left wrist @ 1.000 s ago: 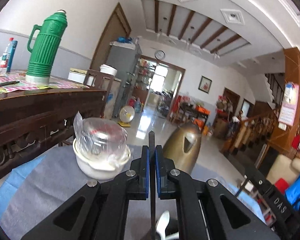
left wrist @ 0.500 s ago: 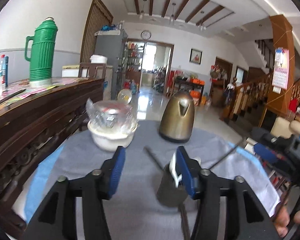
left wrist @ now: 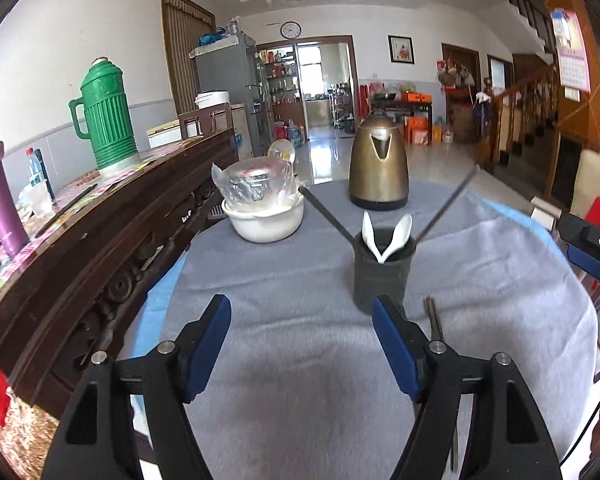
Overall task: Organize utensils
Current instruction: 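Open both tools and move them toward the remaining chopsticks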
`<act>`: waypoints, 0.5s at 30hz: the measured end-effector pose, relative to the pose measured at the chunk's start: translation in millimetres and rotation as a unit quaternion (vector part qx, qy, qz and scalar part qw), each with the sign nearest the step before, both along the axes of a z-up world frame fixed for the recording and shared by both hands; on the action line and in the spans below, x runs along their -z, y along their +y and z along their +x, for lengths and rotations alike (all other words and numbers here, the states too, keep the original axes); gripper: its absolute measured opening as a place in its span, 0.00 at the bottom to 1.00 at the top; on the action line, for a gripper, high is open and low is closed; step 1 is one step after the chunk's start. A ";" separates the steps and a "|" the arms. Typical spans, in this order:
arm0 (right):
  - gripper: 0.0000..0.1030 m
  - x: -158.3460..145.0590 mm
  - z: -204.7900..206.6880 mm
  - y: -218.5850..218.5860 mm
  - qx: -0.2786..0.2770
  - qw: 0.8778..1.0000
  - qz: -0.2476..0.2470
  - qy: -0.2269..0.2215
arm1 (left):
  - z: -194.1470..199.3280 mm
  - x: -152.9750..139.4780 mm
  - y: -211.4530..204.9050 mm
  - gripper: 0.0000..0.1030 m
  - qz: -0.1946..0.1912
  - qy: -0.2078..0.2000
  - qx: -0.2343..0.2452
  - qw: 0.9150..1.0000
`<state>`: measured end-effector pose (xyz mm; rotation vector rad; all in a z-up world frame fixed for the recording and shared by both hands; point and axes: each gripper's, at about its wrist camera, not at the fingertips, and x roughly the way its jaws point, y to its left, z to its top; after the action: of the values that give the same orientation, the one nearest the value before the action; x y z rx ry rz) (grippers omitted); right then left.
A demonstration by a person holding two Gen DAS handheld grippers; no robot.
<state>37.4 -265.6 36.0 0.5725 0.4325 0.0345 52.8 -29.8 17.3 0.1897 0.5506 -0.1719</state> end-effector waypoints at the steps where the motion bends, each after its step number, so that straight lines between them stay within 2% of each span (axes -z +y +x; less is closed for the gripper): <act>1: 0.64 0.4 -4.8 1.4 0.000 1.000 -0.006 0.006 | -1.9 0.7 -0.4 0.72 0.005 0.001 -0.002 1.000; 6: 0.64 2.3 -16.2 11.0 -0.002 0.999 -0.041 0.029 | -8.4 8.5 -2.4 0.72 0.015 0.026 -0.002 1.000; 15: 0.64 22.5 -15.8 10.2 -0.006 0.996 -0.066 0.065 | -5.8 32.7 -25.3 0.72 0.037 0.068 0.027 0.997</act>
<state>21.6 -255.4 13.5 0.4444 0.5599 -0.0204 47.0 -55.1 -15.4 0.2672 0.6875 -0.2176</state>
